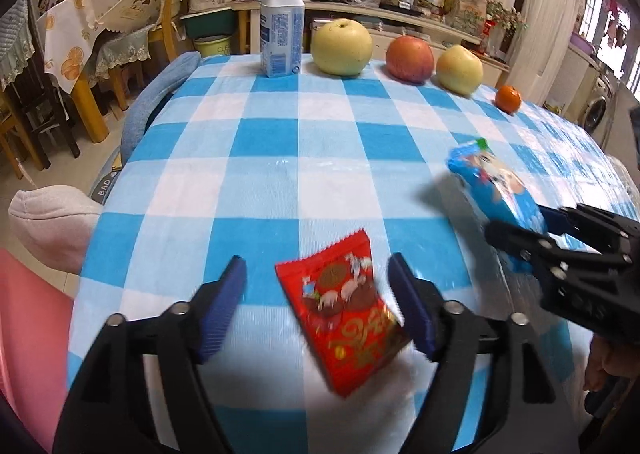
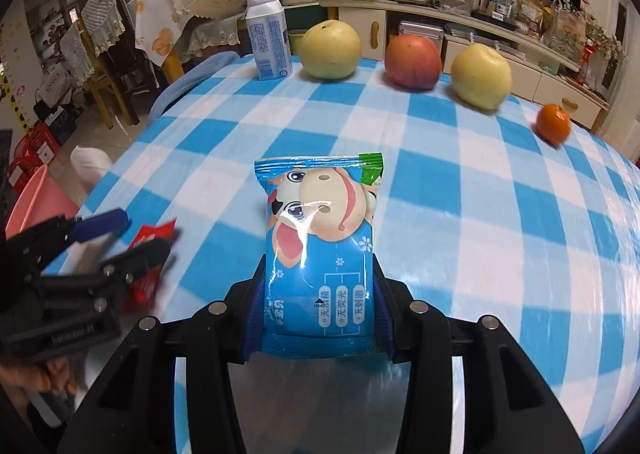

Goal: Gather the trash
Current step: 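Lift the candy packet and wipe pack and carry them to the pink bucket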

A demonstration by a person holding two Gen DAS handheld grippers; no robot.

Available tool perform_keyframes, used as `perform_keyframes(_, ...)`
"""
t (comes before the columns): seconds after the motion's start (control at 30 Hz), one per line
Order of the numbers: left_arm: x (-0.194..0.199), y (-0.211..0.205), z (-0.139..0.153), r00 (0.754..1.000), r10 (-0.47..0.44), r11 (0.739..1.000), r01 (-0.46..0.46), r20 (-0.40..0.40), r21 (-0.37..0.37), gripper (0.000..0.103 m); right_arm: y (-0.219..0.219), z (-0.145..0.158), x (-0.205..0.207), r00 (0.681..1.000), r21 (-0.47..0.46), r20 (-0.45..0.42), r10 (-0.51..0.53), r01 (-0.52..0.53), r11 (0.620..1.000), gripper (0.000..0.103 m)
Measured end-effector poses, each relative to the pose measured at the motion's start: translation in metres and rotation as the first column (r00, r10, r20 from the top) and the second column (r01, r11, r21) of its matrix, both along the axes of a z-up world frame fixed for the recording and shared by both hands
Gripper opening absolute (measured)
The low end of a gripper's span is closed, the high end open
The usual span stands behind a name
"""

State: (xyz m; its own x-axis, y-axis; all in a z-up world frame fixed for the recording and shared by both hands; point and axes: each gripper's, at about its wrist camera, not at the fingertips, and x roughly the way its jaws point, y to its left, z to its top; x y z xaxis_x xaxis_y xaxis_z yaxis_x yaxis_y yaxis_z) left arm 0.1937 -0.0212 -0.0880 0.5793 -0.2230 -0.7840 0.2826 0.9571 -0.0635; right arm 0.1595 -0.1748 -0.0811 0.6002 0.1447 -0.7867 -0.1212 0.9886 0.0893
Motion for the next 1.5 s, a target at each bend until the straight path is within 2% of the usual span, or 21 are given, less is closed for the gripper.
perform_keyframes(0.17, -0.007, -0.003, -0.008, 0.999, -0.040, 0.999, 0.041, -0.027, 0.029, 0.081, 0.001, 0.003, -0.040, 1.000, 0.008, 0.000, -0.001, 0.001, 1.000, 0.046)
perform_keyframes(0.3, -0.009, -0.003, -0.008, 1.000, -0.021, 1.000, 0.021, -0.022, 0.016, 0.081, 0.001, -0.004, -0.070, 1.000, -0.006, -0.019, -0.020, 0.020, 1.000, 0.046)
perform_keyframes(0.43, -0.011, -0.006, -0.009, 1.000, -0.008, 0.999, 0.009, -0.012, 0.031, 0.080, 0.002, -0.010, -0.094, 0.999, -0.060, -0.021, -0.039, 0.038, 0.997, 0.047)
perform_keyframes(0.63, -0.013, -0.001, -0.007, 1.000, 0.018, 1.000, -0.018, 0.006, 0.014, 0.057, -0.002, -0.012, -0.106, 0.999, -0.047, 0.002, -0.049, 0.049, 0.998, 0.053)
perform_keyframes(0.7, -0.014, 0.002, -0.007, 1.000, 0.027, 1.000, -0.027, 0.011, 0.013, 0.046, -0.004, -0.012, -0.104, 0.999, -0.023, 0.015, -0.051, 0.052, 0.998, 0.066)
perform_keyframes(0.8, -0.016, 0.002, -0.006, 1.000, 0.020, 1.000, -0.020, 0.011, 0.004, 0.043, -0.005, -0.010, -0.098, 0.998, -0.002, 0.037, -0.055, 0.055, 0.998, 0.076)
perform_keyframes(0.97, -0.022, 0.004, -0.006, 1.000, 0.016, 1.000, -0.016, 0.012, -0.022, 0.041, -0.001, -0.013, -0.089, 0.998, -0.035, 0.045, -0.053, 0.055, 0.998, 0.076)
perform_keyframes(1.1, -0.030, 0.003, -0.005, 1.000, 0.012, 0.999, -0.011, 0.015, -0.036, 0.040, -0.003, -0.017, -0.084, 0.997, -0.067, 0.034, -0.063, 0.065, 0.996, 0.051)
perform_keyframes(1.13, -0.033, 0.003, -0.005, 1.000, 0.011, 0.999, -0.010, 0.015, -0.039, 0.040, -0.003, -0.017, -0.084, 0.997, -0.077, 0.038, -0.061, 0.064, 0.995, 0.048)
perform_keyframes(1.3, -0.046, 0.007, 0.000, 0.999, 0.026, 0.998, -0.024, 0.039, -0.053, 0.039, -0.006, -0.014, -0.086, 0.997, -0.062, 0.036, -0.068, 0.070, 0.996, 0.041)
perform_keyframes(1.5, -0.064, 0.020, 0.016, 0.992, 0.067, 0.997, -0.062, 0.105, -0.051, 0.039, 0.000, -0.008, -0.092, 0.998, -0.057, 0.051, -0.040, 0.043, 0.997, 0.041)
